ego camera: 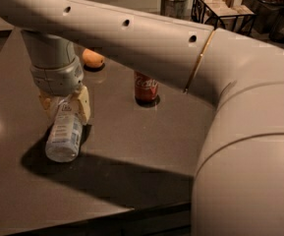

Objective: Place blue plastic bottle upright

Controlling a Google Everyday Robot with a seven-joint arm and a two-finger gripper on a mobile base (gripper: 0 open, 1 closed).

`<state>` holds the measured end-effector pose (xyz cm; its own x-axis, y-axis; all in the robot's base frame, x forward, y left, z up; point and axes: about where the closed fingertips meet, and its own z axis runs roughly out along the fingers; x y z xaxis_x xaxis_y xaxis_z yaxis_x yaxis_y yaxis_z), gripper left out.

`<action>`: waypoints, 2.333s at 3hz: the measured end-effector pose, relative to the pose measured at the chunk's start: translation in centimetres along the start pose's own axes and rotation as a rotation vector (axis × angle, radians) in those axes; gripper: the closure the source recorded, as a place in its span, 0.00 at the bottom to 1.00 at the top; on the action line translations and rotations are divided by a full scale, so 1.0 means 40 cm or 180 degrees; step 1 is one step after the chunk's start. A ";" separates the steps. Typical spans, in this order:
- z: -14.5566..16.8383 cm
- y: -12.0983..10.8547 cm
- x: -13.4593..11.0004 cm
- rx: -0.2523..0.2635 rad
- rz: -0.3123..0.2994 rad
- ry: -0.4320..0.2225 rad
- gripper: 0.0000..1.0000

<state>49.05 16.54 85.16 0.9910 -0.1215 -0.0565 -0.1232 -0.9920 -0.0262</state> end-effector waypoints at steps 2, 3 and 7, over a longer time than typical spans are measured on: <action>-0.097 0.014 0.023 0.0292 -0.0069 0.0154 0.98; -0.192 0.034 0.029 0.0593 -0.0330 0.0296 1.00; -0.116 0.156 0.021 0.1495 -0.0195 0.0632 1.00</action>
Offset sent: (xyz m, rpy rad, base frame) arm 0.0095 -0.0353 0.0790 0.1351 -0.0845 0.0557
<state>49.37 10.09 89.57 0.9825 -0.1127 0.1485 -0.0297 -0.8812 -0.4718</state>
